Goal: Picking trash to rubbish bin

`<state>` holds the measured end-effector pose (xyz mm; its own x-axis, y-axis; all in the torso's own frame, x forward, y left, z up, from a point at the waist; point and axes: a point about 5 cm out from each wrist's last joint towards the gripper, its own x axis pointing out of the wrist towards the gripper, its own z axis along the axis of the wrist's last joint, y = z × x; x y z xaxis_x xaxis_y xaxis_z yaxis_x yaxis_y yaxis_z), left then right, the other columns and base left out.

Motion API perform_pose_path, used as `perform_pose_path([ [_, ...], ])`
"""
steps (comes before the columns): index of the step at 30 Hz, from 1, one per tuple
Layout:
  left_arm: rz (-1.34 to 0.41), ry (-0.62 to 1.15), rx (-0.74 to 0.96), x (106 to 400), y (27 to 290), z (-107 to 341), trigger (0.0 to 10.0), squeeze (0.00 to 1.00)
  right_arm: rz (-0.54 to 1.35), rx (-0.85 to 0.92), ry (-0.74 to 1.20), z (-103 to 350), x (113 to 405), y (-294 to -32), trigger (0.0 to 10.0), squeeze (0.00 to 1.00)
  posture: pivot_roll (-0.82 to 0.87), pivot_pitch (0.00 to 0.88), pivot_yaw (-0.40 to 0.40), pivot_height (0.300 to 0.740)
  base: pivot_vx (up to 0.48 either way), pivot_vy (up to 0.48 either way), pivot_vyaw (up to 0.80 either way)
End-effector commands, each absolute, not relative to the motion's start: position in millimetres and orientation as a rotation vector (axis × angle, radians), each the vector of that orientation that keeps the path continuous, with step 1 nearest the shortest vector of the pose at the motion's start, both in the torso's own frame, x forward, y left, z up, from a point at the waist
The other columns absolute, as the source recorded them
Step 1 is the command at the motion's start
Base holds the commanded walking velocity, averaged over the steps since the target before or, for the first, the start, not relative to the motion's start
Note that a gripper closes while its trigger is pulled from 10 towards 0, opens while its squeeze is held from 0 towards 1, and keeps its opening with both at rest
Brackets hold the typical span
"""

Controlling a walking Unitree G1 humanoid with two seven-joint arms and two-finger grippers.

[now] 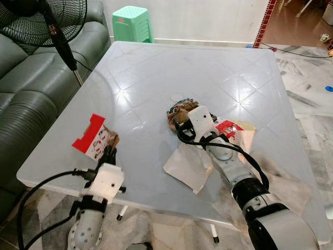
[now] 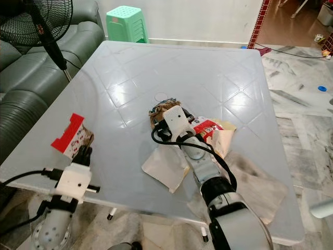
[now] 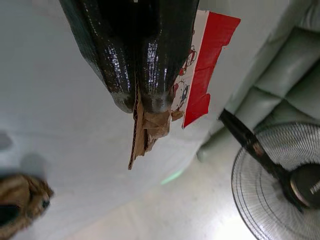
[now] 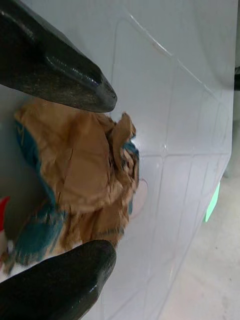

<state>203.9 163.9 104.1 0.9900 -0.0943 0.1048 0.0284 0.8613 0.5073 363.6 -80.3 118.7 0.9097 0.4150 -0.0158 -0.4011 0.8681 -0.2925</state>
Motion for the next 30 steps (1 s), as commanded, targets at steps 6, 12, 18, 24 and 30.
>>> perform_pose_path([
  [6, -0.126, -0.126, 0.516, 198.8, 153.5, 110.4, 0.0, 0.0, 0.429, -0.248, -0.036, 114.2, 362.6, -68.5, 9.6, 0.0, 0.17, 0.172, 0.009, 0.74, 0.0, 0.0, 0.0],
  [12, -0.126, -0.115, 0.516, 197.0, 155.2, 111.7, 0.0, 0.0, 0.437, -0.205, -0.045, 116.0, 361.8, -57.5, 0.0, 0.0, 0.17, 0.181, 0.013, 0.74, 0.0, 0.0, 0.0],
  [18, -0.131, -0.113, 0.513, 198.8, 153.7, 111.7, 0.0, 0.0, 0.44, -0.192, -0.043, 111.6, 359.0, -59.4, 0.0, 0.0, 0.16, 0.18, 0.012, 0.74, 0.0, 0.0, 0.0],
  [24, -0.134, -0.118, 0.508, 202.2, 151.2, 112.8, 0.0, 0.0, 0.423, -0.187, -0.043, 110.5, 359.7, -65.6, 0.0, 0.0, 0.16, 0.172, 0.014, 0.74, 0.0, 0.0, 0.0],
  [30, -0.136, -0.128, 0.509, 207.6, 152.3, 114.9, 0.0, 0.0, 0.404, -0.174, -0.064, 115.3, 361.8, -66.2, 0.0, 0.0, 0.16, 0.161, 0.021, 0.74, 0.0, 0.0, 0.0],
])
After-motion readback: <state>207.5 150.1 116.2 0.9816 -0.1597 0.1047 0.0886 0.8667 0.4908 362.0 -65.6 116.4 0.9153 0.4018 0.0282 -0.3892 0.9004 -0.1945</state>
